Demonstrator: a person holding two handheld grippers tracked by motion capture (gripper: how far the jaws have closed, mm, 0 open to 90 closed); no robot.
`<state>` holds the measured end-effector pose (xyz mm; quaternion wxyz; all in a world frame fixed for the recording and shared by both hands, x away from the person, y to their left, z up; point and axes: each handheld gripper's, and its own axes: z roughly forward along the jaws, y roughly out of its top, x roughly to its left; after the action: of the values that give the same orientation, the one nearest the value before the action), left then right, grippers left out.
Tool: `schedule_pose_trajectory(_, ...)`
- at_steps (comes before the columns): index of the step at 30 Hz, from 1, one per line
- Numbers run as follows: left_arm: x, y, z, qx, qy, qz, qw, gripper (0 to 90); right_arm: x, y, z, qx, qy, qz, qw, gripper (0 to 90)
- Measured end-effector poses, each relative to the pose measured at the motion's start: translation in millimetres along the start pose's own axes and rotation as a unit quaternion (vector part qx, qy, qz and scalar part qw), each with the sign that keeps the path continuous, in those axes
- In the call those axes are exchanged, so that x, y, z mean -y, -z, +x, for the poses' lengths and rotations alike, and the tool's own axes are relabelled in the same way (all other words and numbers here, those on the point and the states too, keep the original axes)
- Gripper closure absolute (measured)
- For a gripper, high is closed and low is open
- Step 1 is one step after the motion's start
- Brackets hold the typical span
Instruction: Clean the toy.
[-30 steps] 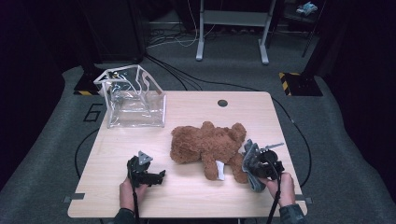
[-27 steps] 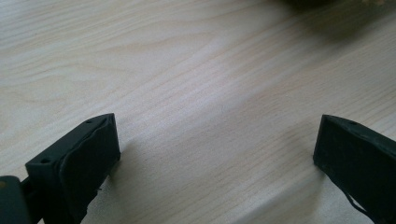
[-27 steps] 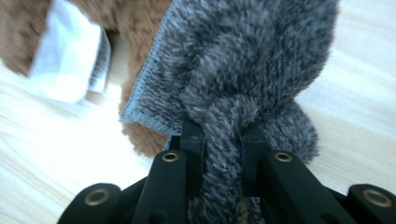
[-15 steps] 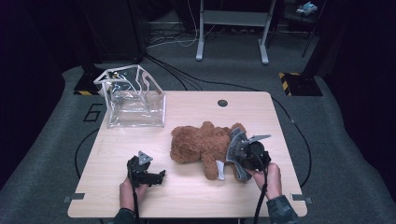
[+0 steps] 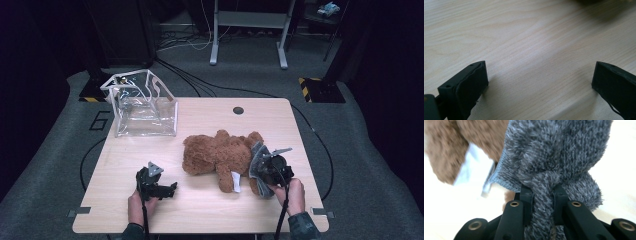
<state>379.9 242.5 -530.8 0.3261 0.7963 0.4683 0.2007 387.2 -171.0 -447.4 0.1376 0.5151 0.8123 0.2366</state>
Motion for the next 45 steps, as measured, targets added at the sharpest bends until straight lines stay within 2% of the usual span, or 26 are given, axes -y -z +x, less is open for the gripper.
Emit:
schedule_pose_trajectory(4, 0.0, 0.0, 0.0, 0.000, 0.000, 0.000, 1.0000, 0.0, 14.8, 2.9, -4.9, -0.001, -0.014, 0.010, 0.9999, 76.2)
schedule_pose_trajectory(8, 0.0, 0.0, 0.0, 0.000, 0.000, 0.000, 1.0000, 0.0, 26.8, 3.0, -10.5, 0.014, -0.019, 0.040, 0.9989, 76.3)
schedule_pose_trajectory(10, 0.0, -0.1, 0.0, 0.000, 0.000, 0.000, 1.0000, 0.0, 31.4, 3.6, -14.4, 0.015, -0.023, 0.038, 0.9989, 76.3)
schedule_pose_trajectory(13, 0.0, -0.1, 0.0, 0.000, 0.001, 0.000, 1.0000, 0.0, 32.7, 8.8, -15.5, 0.008, -0.027, 0.016, 0.9995, 76.2)
schedule_pose_trajectory(16, 0.0, -0.1, 0.0, 0.000, 0.000, 0.000, 1.0000, 0.0, 26.6, 16.2, -9.9, -0.003, -0.024, -0.008, 0.9997, 76.2)
schedule_pose_trajectory(21, 0.0, -0.1, 0.0, 0.000, 0.000, 0.000, 1.0000, 0.0, 8.3, 19.3, 3.7, -0.022, 0.003, -0.048, 0.9986, 75.9)
schedule_pose_trajectory(23, 0.0, -0.1, 0.0, 0.000, 0.000, 0.000, 1.0000, 0.0, -0.6, 15.2, 10.8, -0.027, 0.020, -0.052, 0.9981, 75.7)
schedule_pose_trajectory(28, 0.0, -0.1, 0.0, 0.000, 0.000, 0.000, 1.0000, 0.0, -18.7, -0.3, 26.5, -0.029, 0.028, -0.059, 0.9974, 75.5)
schedule_pose_trajectory(31, 0.0, -0.1, 0.0, 0.000, 0.000, 0.000, 1.0000, 0.0, -22.3, -12.8, 31.8, -0.024, 0.035, -0.047, 0.9980, 75.4)
schedule_pose_trajectory(34, 0.0, -0.1, 0.0, 0.000, 0.000, 0.000, 1.0000, 0.0, -19.7, -15.4, 31.2, -0.023, 0.032, -0.040, 0.9984, 75.4)
schedule_pose_trajectory(36, 0.0, -0.1, 0.0, 0.000, 0.000, 0.000, 1.0000, 0.0, -16.3, -13.9, 30.0, -0.025, 0.029, -0.031, 0.9988, 75.4)
schedule_pose_trajectory(39, 0.0, -0.1, 0.0, 0.000, 0.000, 0.000, 1.0000, 0.0, -9.6, -11.2, 29.2, -0.027, 0.037, -0.017, 0.9988, 75.4)
schedule_pose_trajectory(41, 0.0, -0.1, 0.0, 0.000, 0.000, 0.000, 1.0000, 0.0, -4.0, -9.2, 30.5, -0.029, 0.030, -0.008, 0.9991, 75.4)
schedule_pose_trajectory(42, 0.0, -0.1, 0.0, 0.000, 0.000, 0.000, 1.0000, 0.0, -1.3, -8.4, 30.1, -0.029, 0.037, -0.008, 0.9988, 75.4)
schedule_pose_trajectory(45, 0.0, -0.1, 0.0, 0.000, 0.000, 0.000, 1.0000, 0.0, 7.7, -5.0, 31.2, -0.030, 0.035, 0.001, 0.9989, 75.3)
